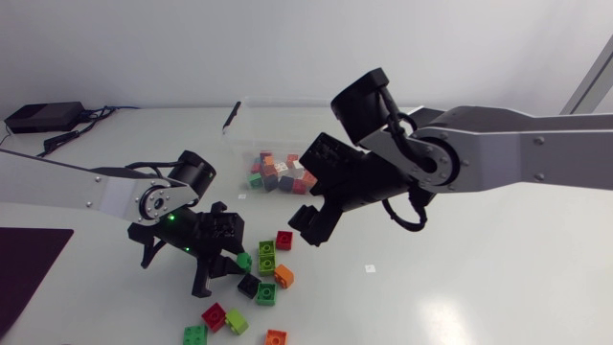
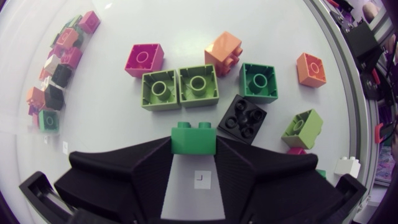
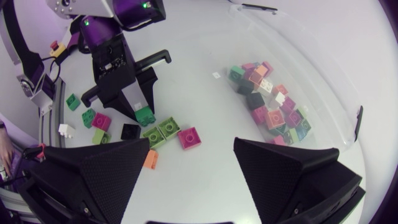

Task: Place the duplo bricks in the container

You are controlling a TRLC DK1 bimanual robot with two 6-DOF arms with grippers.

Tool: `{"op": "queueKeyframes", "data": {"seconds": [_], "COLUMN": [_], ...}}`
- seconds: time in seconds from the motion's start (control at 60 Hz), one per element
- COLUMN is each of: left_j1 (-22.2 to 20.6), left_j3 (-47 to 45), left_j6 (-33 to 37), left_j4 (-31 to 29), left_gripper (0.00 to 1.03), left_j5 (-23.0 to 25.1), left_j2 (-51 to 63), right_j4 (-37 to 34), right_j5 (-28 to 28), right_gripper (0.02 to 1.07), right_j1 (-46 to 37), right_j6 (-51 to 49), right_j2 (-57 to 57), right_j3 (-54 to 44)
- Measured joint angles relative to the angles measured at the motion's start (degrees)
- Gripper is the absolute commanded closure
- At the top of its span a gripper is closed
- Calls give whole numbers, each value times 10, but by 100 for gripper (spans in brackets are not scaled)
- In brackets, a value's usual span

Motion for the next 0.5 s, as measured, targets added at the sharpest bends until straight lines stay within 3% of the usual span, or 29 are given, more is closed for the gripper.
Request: {"op": "queueKeyframes", "data": {"seconds": [0.5], "left_j1": [13], "left_j3": [-10], "left_j6": [-30], "left_j4": [-7], "left_gripper": [82], "left_j5": [0], "left_j2": [-97], "right_j4": [-12], "right_j5": [-15], "right_gripper": [9], "right_j1": [5], "right_j6": [-108], "right_j2": [173], "right_j3": [53]}}
